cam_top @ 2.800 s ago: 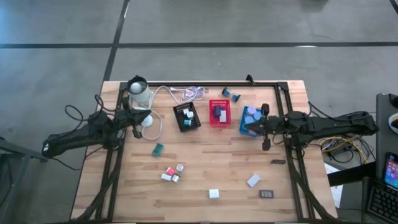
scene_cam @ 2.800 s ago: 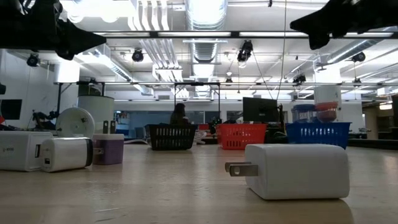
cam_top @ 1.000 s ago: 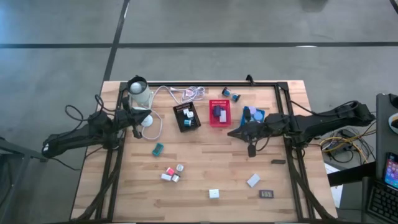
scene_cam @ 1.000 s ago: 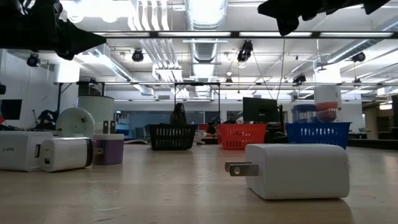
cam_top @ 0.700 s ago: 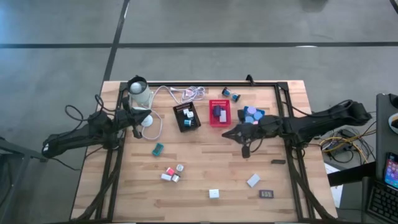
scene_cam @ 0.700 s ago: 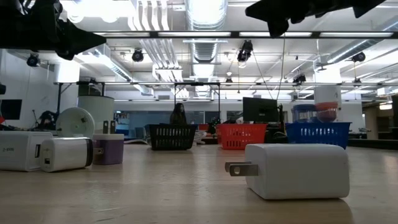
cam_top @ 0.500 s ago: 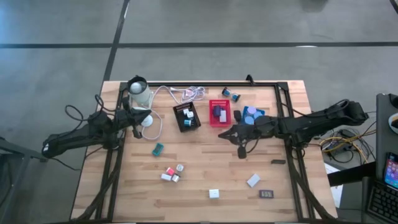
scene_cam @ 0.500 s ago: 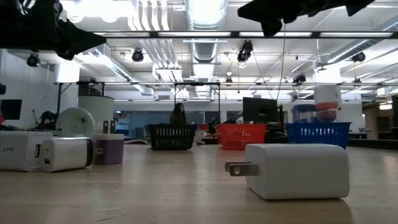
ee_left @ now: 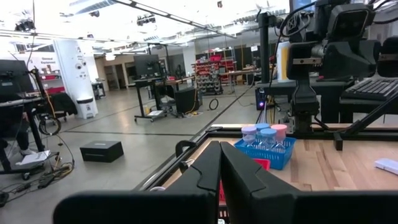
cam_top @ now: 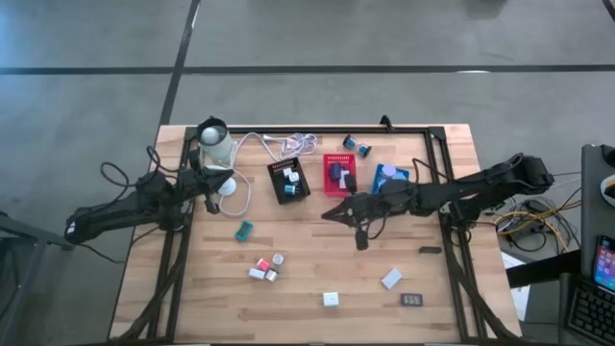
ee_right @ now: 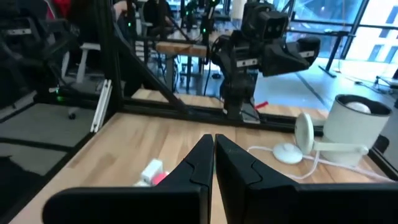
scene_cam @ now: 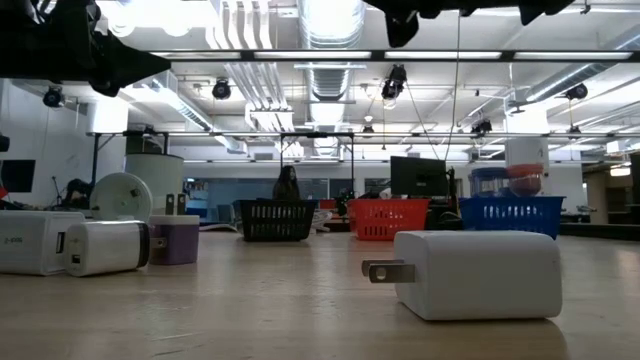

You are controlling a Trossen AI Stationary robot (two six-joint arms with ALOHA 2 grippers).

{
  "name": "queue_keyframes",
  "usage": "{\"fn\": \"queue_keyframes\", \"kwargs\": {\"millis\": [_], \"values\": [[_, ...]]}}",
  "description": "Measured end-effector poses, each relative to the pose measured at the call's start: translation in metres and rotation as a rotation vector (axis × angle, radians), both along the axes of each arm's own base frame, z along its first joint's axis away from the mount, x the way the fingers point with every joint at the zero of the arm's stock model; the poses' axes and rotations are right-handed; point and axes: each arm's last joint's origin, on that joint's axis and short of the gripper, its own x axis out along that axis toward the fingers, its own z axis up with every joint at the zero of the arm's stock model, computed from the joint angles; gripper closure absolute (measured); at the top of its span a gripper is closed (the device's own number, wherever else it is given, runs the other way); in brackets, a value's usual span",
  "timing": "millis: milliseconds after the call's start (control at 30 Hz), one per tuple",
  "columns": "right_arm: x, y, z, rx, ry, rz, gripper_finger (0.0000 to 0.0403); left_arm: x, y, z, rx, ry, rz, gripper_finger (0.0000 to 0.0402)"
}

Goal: Pick & Place Office items
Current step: Put the light blue digital clock into the red bin

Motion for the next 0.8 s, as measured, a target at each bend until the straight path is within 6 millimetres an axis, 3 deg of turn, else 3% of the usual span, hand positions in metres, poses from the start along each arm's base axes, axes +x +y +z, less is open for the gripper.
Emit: {"fn": "queue_keyframes", "kwargs": {"millis": [800], "values": [[0.009, -0.002, -0.009, -0.005, 0.021, -0.018, 0.0392, 0.0, 0.0, -0.002, -0.005, 0.021, 0.0, 0.0388]]}}
